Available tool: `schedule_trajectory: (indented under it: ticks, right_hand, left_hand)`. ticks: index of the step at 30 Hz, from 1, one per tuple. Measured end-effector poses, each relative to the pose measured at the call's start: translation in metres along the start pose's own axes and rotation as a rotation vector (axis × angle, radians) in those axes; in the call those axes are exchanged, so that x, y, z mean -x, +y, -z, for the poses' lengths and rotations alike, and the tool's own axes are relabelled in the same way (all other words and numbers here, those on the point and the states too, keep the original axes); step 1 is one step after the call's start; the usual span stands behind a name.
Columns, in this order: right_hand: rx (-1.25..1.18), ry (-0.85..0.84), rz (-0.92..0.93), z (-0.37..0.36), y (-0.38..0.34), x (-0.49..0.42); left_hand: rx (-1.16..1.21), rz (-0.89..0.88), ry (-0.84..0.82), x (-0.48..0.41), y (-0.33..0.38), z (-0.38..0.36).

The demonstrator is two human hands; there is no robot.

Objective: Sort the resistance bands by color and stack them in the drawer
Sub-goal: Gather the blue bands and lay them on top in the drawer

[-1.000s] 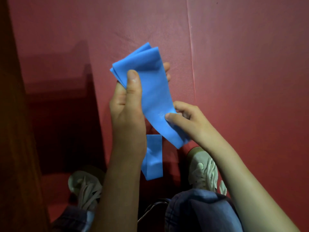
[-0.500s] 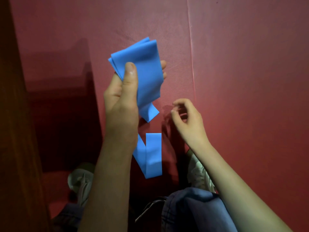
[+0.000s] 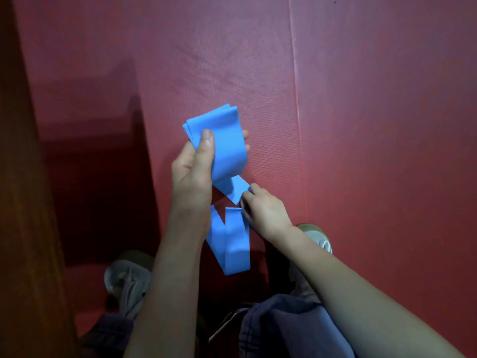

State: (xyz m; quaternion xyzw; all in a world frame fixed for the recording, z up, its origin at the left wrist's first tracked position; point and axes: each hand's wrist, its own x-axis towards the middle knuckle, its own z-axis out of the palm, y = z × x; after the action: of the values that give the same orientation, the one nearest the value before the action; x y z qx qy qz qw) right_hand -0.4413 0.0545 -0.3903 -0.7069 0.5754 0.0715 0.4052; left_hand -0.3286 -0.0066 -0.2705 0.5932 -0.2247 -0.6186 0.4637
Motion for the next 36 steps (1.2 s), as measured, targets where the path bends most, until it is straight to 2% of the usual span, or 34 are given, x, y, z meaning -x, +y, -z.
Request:
schedule_trajectory:
  ticks: [10,13,15,20,27,32,36]
  right_hand:
    - [-0.719,0.122,0.113,0.069,-0.02,0.036]
    - [-1.077,0.219,0.132,0.09,-0.038,0.042]
    - [-1.205,0.322,0.109,0.098,-0.047,0.039]
    - [-1.207,0.461,0.085,0.108,-0.058,0.022]
    - [-1.199,0.563,0.095,0.107,-0.058,0.024]
    - [-1.116,0.628,0.084,0.109,-0.059,0.022]
    - [-1.048,0.66,0.092,0.108,-0.061,0.023]
  left_hand:
    - [-0.088,-0.018,0.061,0.001,-0.014,0.002]
    - [-0.08,0.001,0.033,0.002,-0.015,-0.001]
    - [-0.056,0.029,0.039,0.002,-0.016,-0.002]
    - [-0.041,0.093,0.072,0.003,-0.018,-0.001]
    - [0.048,0.234,-0.036,0.005,-0.019,-0.003]
    - [0.031,0.137,-0.133,0.005,-0.021,-0.006]
    - [-0.048,0.052,-0.112,0.005,-0.026,-0.007]
